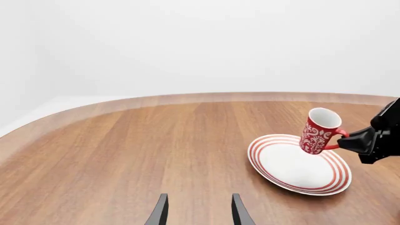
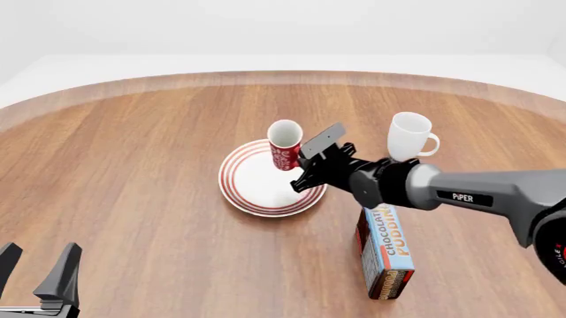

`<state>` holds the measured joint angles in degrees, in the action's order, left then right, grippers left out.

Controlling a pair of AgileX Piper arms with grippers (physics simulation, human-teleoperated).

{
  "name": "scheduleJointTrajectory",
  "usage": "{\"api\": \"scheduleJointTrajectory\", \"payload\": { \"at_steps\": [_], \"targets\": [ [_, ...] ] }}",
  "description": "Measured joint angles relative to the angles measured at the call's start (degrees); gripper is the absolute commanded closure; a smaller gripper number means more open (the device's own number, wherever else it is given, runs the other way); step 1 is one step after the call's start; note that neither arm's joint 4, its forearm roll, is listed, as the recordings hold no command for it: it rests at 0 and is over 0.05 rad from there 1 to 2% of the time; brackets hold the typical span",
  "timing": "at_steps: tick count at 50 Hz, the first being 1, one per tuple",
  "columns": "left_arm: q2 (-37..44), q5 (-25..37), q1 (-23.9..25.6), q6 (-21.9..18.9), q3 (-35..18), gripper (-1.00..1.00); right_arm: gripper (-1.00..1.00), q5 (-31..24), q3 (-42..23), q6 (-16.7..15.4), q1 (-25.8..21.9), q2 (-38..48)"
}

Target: Pick up the red mug and put it on the plate

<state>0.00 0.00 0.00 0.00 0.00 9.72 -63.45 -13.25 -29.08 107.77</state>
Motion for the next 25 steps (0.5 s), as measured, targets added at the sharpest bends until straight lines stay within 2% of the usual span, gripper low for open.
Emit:
{"api": "scheduleJointTrajectory", "payload": {
  "at_steps": [25],
  "targets": [
    [0.0, 0.0, 0.0, 0.0, 0.0, -1.00, 1.00, 1.6, -3.3, 1.7, -0.9, 5.8]
  ]
}}
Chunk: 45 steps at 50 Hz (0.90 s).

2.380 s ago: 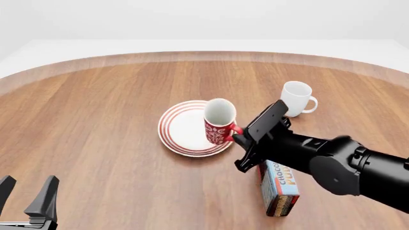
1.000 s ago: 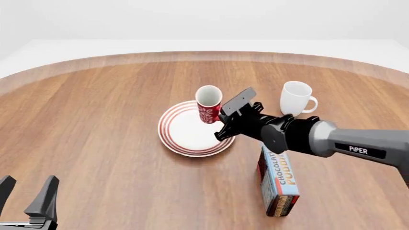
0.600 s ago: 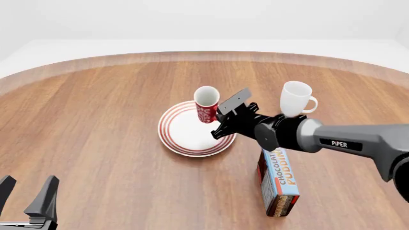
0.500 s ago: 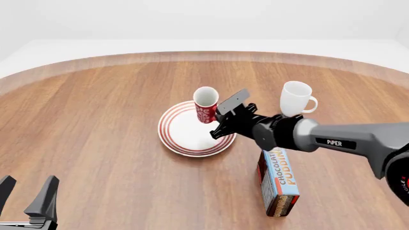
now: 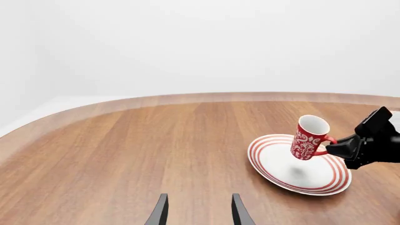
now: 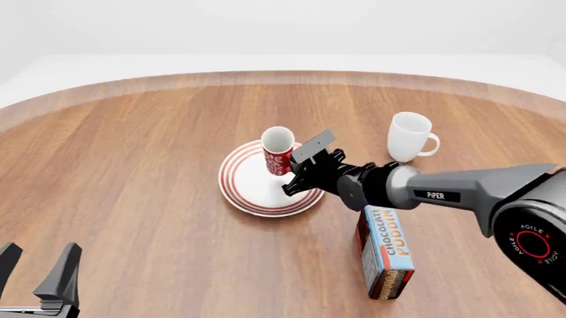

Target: Pick up the red mug and put it on the plate

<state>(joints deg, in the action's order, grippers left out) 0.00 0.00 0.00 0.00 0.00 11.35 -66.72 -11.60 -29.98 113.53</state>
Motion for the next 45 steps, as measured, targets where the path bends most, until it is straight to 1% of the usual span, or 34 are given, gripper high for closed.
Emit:
{"api": "scheduleJointTrajectory", "payload": {
  "at_steps": [18, 45],
  "targets": [
    [0.0, 0.0, 0.0, 0.0, 0.0, -1.00, 1.00, 0.7, -0.3, 0.7, -0.9, 1.6],
    [0.0, 0.0, 0.0, 0.0, 0.0, -1.00, 1.00, 1.1, -0.1, 1.0, -0.8, 2.6]
  ]
}}
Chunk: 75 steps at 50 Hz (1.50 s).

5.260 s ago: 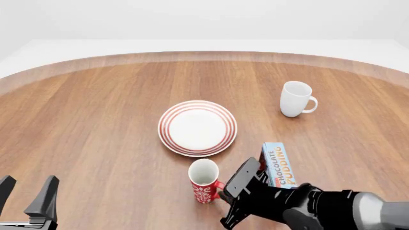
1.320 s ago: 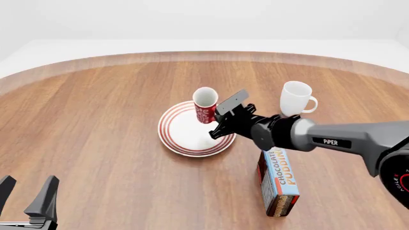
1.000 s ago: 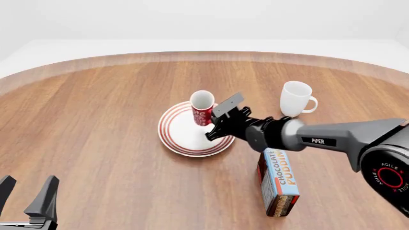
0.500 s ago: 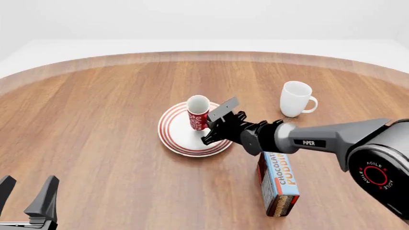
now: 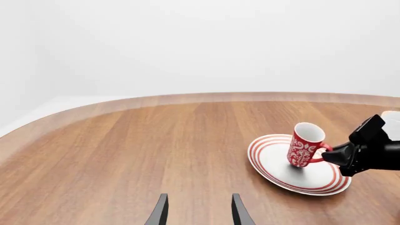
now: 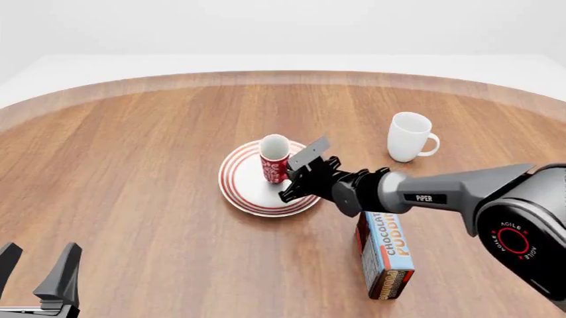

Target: Pick up the red mug and put it on the plate

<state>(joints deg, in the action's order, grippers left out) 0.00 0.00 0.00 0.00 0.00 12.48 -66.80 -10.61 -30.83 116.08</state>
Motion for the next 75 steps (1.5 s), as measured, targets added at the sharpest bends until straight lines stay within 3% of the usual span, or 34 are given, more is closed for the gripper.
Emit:
{"api": "scheduleJointTrajectory", "payload": {
  "at_steps": [2, 3, 39, 75],
  "targets": [
    [0.0, 0.0, 0.0, 0.0, 0.0, -1.00, 1.00, 0.0, 0.0, 0.0, 0.0, 0.0],
    [0.0, 0.0, 0.0, 0.0, 0.0, -1.00, -1.00, 0.0, 0.0, 0.0, -0.1, 0.0],
    [0.0, 0.0, 0.0, 0.0, 0.0, -1.00, -1.00, 1.7, 2.5, -1.0, 0.9, -3.3],
    [0.0, 0.0, 0.0, 0.0, 0.0, -1.00, -1.00, 0.6, 15.9, -1.2, 1.0, -23.1]
  ]
}}
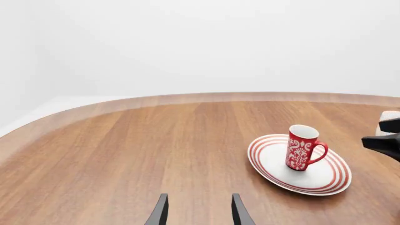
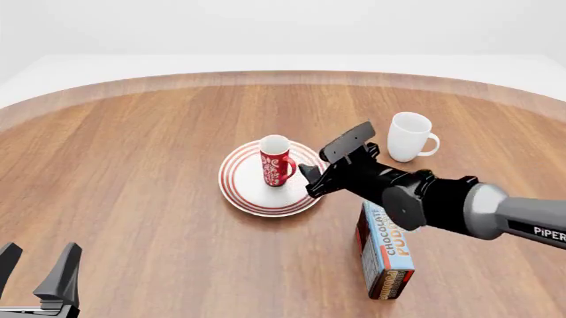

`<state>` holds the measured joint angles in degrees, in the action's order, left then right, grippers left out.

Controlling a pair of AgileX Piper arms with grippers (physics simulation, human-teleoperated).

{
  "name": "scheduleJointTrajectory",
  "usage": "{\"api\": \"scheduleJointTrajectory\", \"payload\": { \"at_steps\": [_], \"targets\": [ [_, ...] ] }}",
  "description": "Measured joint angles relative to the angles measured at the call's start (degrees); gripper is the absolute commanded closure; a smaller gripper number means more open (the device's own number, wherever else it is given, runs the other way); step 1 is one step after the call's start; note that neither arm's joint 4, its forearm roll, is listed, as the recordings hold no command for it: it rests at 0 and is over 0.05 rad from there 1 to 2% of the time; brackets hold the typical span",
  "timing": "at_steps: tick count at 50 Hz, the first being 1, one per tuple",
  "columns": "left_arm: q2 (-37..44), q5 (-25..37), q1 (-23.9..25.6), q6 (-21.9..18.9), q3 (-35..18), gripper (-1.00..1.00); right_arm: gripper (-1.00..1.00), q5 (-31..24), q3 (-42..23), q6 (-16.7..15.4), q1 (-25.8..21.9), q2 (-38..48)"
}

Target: Pick up the red mug and put it on the plate

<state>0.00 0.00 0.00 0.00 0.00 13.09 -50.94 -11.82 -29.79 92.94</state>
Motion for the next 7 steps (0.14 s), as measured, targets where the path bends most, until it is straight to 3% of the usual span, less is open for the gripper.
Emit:
{"api": "scheduleJointTrajectory", "payload": {
  "at_steps": [7],
  "targets": [
    [0.0, 0.0, 0.0, 0.0, 0.0, -1.00, -1.00, -1.3, 1.8, -0.2, 0.1, -4.2]
  ]
}}
